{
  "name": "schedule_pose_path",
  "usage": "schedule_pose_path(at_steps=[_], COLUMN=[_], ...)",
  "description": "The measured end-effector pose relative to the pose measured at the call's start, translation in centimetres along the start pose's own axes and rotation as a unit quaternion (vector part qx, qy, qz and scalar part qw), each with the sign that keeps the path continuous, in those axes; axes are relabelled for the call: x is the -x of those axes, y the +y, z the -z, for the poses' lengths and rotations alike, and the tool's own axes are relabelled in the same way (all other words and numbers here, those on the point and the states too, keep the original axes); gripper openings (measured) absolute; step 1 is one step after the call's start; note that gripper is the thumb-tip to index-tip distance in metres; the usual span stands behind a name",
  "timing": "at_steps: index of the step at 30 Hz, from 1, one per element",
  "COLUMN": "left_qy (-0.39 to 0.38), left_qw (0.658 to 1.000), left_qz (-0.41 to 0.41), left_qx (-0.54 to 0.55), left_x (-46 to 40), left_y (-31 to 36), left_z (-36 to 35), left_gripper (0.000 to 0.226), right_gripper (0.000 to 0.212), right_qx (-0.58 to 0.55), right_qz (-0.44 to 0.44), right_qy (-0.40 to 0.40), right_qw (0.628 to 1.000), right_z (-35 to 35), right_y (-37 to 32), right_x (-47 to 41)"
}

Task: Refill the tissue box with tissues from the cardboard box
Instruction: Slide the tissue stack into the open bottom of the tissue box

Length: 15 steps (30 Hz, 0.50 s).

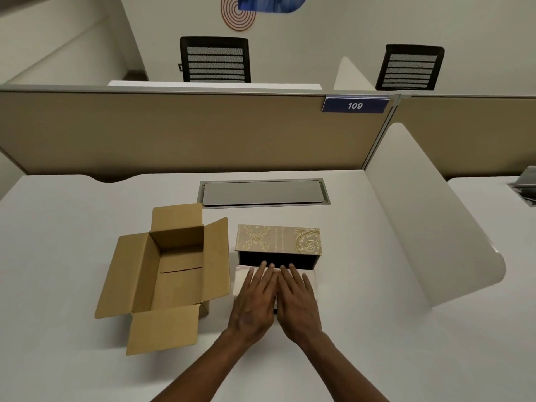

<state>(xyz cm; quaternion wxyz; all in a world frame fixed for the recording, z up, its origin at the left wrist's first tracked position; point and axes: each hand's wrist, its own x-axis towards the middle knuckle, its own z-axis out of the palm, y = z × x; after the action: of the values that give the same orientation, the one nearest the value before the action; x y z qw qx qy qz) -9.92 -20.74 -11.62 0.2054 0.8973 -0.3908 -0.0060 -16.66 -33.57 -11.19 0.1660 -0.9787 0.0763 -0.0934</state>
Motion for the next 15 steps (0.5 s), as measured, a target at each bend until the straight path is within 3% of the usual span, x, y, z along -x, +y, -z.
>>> schedule_pose_path(at_steps=[2, 4, 9, 15], left_qy=[-0.067, -0.084, -0.067, -0.038], left_qw=[0.998, 0.995, 0.996, 0.975], left_qz=[0.007, -0.001, 0.06, 0.153], left_qx=[-0.013, -0.045, 0.016, 0.157], left_x=[-0.1, -0.2, 0.0, 0.4], left_y=[-1.3, -2.6, -4.2, -4.9], left_z=[-0.4, -0.5, -0.4, -0.8], left_gripper=[0.056, 0.059, 0.064, 0.056], right_gripper=[0.058, 0.058, 0.066, 0.063], right_qx=[0.024, 0.039, 0.033, -0.098], right_qz=[0.0, -0.008, -0.071, -0.117], right_qy=[-0.07, -0.086, -0.055, -0.027], right_qw=[0.997, 0.995, 0.995, 0.988], right_z=[-0.8, -1.3, -1.6, -1.5], right_y=[0.9, 1.7, 3.1, 3.7], right_x=[-0.1, -0.2, 0.3, 0.7])
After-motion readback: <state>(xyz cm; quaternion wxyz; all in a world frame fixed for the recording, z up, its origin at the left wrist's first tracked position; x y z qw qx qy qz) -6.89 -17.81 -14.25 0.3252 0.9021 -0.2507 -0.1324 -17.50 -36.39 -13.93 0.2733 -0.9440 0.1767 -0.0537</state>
